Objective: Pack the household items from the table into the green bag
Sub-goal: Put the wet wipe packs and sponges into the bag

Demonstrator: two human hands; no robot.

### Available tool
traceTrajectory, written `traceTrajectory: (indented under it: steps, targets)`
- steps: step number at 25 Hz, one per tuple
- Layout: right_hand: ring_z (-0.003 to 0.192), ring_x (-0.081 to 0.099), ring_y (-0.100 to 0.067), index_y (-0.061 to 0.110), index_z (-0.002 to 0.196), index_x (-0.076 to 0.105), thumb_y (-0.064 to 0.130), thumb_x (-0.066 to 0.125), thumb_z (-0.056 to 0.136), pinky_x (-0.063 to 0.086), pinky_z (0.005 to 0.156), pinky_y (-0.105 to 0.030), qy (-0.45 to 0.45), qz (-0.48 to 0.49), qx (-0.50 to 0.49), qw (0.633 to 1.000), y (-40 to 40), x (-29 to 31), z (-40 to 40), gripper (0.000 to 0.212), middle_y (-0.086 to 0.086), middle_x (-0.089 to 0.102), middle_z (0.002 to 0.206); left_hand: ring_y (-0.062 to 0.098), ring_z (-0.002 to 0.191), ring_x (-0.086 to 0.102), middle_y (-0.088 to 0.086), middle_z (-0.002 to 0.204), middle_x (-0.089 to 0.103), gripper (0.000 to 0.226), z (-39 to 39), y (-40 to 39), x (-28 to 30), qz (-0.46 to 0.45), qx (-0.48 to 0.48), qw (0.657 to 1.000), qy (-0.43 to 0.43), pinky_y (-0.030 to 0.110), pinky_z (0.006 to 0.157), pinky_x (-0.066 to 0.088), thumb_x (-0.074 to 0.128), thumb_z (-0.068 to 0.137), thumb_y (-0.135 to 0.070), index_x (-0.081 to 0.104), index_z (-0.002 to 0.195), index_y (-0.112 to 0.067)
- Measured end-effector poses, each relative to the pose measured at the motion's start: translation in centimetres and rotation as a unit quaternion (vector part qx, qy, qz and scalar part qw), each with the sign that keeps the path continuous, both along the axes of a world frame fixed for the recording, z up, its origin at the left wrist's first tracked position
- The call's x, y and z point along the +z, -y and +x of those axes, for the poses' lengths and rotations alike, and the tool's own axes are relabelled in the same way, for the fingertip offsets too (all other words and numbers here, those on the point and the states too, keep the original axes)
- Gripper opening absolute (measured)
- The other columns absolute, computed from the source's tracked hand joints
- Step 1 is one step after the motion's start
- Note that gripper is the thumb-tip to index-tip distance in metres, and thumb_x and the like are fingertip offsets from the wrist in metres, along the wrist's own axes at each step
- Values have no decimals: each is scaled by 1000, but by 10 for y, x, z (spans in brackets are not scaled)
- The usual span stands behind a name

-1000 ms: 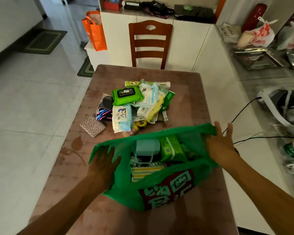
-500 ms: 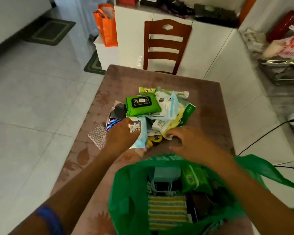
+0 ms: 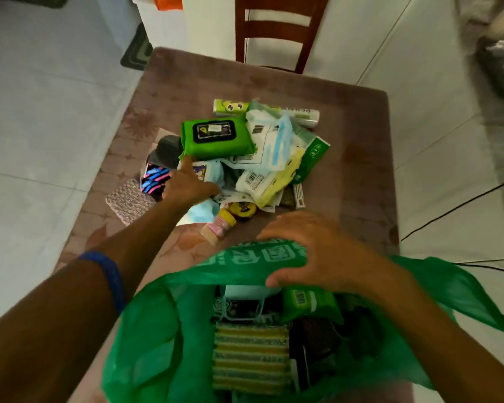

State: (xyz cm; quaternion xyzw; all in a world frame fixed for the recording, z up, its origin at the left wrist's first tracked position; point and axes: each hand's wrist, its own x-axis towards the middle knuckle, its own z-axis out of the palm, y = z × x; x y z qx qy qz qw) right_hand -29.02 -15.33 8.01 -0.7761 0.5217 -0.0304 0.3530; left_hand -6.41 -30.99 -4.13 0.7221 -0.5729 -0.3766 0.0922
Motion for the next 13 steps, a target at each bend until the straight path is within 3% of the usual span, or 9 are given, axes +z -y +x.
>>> traceTrajectory:
  steps: [2, 4, 6, 8, 11, 13]
  targets:
    - [130, 35, -4, 40, 134, 46, 69, 68, 68, 28, 110, -30, -8, 25, -6, 1000, -9, 6, -19, 75, 21, 49, 134, 31, 94, 60, 10, 112, 58, 86, 10, -21, 42, -65, 10, 994, -87, 42, 78, 55, 83, 50, -30, 39, 124, -29]
    - [136, 28, -8, 39, 137, 40, 57, 72, 71, 23, 114, -35, -123, 35, 10, 992, -16, -1, -37, 76, 20, 42, 141, 24, 90, 64, 4, 109, 60, 82, 23, -63, 96, -107, 16, 980, -169, 34, 68, 56, 85, 56, -8, 42, 122, -31]
    - [123, 50, -20, 27, 127, 56, 29, 71, 77, 41, 100, -35, -220, 20, -7, 975, -17, -17, -50, 52, 3, 56, 132, 16, 87, 68, -6, 106, 63, 90, 37, -121, 149, -91, -33, 952, -290, 32, 62, 58, 88, 49, 0, 45, 121, -34]
    - [99, 62, -27, 16, 108, 68, 10, 62, 80, 46, 77, -28, -223, -6, -71, 972, -16, -21, -62, 29, -9, 67, 112, 12, 99, 67, -16, 118, 60, 89, 28, -176, 169, -26, -173, 909, -380, 36, 69, 60, 88, 49, -13, 46, 124, -37]
    - [90, 63, -27, 16, 96, 71, 11, 58, 84, 47, 72, -30, -199, -28, -104, 974, -7, -5, -67, 19, -9, 70, 102, 8, 128, 42, -28, 139, 34, 77, -27, -227, 144, 65, -379, 887, -256, 41, 98, 46, 76, 64, -42, 35, 128, -59]
    - [86, 63, -25, 19, 96, 73, 14, 60, 85, 43, 68, -28, -179, -53, -108, 976, -6, 4, -69, 17, -7, 70, 100, 17, 126, 41, -10, 138, 34, 82, -73, -246, 114, 75, -444, 878, -165, 39, 97, 45, 73, 67, -45, 24, 129, -63]
